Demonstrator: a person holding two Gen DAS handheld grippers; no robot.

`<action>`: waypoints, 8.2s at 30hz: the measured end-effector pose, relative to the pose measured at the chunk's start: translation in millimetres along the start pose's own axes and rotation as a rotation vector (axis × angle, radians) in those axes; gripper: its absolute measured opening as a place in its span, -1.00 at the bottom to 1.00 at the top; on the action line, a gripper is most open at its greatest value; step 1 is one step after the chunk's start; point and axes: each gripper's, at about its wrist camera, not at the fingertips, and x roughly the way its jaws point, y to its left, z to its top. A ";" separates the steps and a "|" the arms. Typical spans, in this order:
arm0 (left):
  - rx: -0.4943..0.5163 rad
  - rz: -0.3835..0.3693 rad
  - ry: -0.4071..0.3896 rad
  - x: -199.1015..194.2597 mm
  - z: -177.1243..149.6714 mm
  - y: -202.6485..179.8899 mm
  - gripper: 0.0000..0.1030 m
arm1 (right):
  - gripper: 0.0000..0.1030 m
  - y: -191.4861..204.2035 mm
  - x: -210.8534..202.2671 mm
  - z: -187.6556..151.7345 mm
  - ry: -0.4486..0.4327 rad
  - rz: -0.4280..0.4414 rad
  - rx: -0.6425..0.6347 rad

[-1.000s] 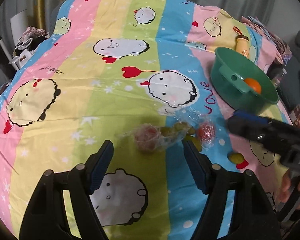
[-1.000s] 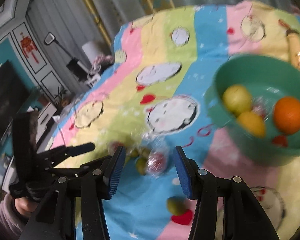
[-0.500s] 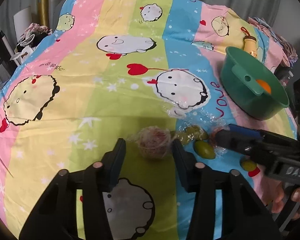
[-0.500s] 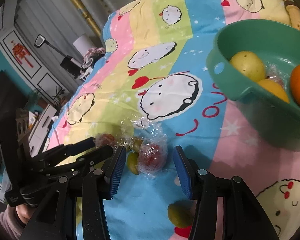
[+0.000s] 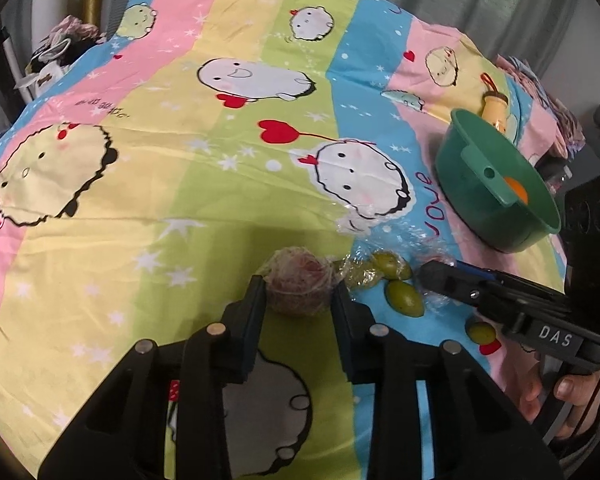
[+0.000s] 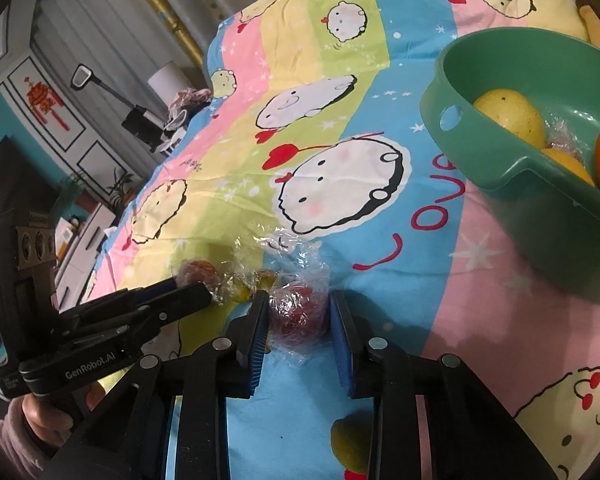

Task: Organize fruits
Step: 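Carry both wrapped candies over the green basin, then open both grippers to drop the candies into the basin, then move both grippers back to the small green limes on the sheet, then close the left gripper on a green lime while the right gripper approaches another lime, then carry the lime in the left gripper toward the basin while the right gripper grasps a lime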

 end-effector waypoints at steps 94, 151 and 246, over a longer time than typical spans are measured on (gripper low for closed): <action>0.369 -0.141 0.004 47.1 88.9 -202.1 0.25 | 0.08 -108.2 -170.9 12.2 -0.450 -0.268 0.294; 0.276 0.044 0.004 6.9 2.8 -26.2 0.33 | 0.09 5.9 -44.9 -46.8 0.063 -0.181 -0.154; 0.326 -0.241 -0.111 -38.6 39.7 -135.6 -0.33 | -0.53 -50.9 -156.4 -16.0 -0.352 0.008 0.093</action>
